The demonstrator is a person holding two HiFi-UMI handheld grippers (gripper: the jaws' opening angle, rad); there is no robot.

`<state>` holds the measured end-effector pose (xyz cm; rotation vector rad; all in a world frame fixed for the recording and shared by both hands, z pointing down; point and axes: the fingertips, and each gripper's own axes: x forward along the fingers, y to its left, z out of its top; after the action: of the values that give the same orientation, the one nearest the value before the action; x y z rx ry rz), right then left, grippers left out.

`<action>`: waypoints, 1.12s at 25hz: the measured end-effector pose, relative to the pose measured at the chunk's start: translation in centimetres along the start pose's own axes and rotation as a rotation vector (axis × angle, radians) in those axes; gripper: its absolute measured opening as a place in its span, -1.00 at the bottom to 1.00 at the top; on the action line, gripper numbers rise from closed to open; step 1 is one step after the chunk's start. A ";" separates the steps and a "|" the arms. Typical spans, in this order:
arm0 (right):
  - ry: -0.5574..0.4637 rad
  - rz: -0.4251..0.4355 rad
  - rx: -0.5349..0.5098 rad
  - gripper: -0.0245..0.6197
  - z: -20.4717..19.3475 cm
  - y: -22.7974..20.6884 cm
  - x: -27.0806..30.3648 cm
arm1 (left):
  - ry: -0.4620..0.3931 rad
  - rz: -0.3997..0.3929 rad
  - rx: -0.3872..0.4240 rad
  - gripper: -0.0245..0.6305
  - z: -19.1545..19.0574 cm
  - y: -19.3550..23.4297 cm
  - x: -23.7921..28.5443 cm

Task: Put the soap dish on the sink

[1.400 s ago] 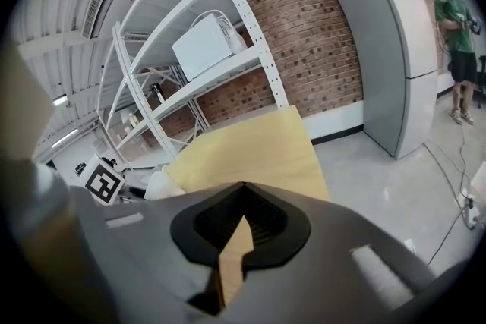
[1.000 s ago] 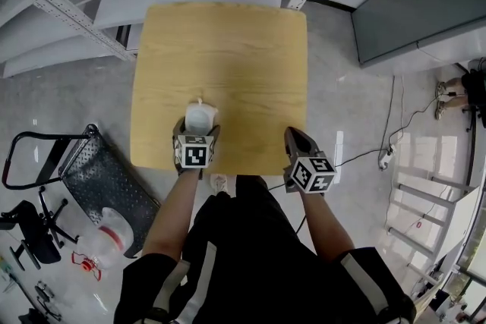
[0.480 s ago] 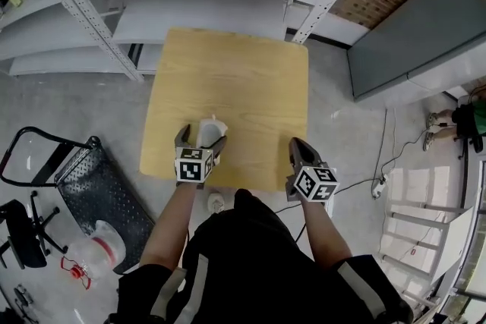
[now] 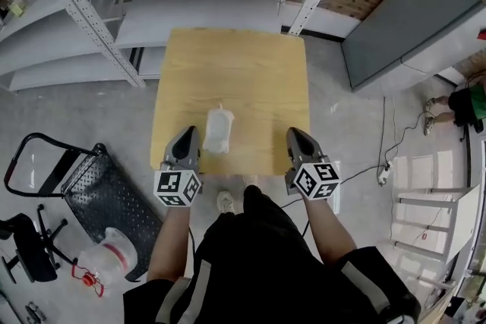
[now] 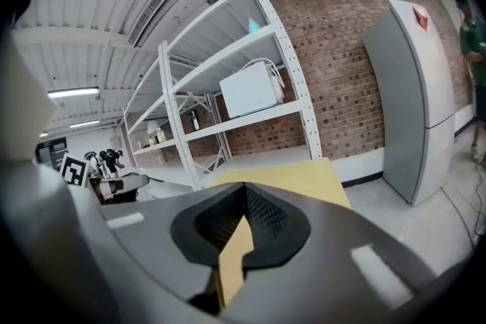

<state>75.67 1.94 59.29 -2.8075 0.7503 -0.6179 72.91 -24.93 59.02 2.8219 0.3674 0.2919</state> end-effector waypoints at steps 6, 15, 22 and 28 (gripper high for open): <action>-0.050 0.001 0.025 -0.90 -0.2 0.1 -1.9 | -0.048 -0.029 0.048 -0.93 1.1 -2.6 -1.6; -0.232 0.060 -0.031 -0.90 5.4 -3.4 -6.7 | -0.232 0.019 0.166 -0.93 6.9 -6.5 -3.7; -0.305 0.079 -0.126 -0.90 8.4 -8.2 -11.7 | -0.252 0.077 0.195 -0.93 7.4 -9.4 -6.3; -0.310 0.087 -0.083 -0.90 8.0 -9.9 -12.2 | -0.286 0.135 0.147 -0.93 6.1 -11.3 -6.4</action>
<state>73.88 17.13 50.52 -2.8292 0.8433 -0.1332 65.80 -17.70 48.82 2.9807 0.1409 -0.1181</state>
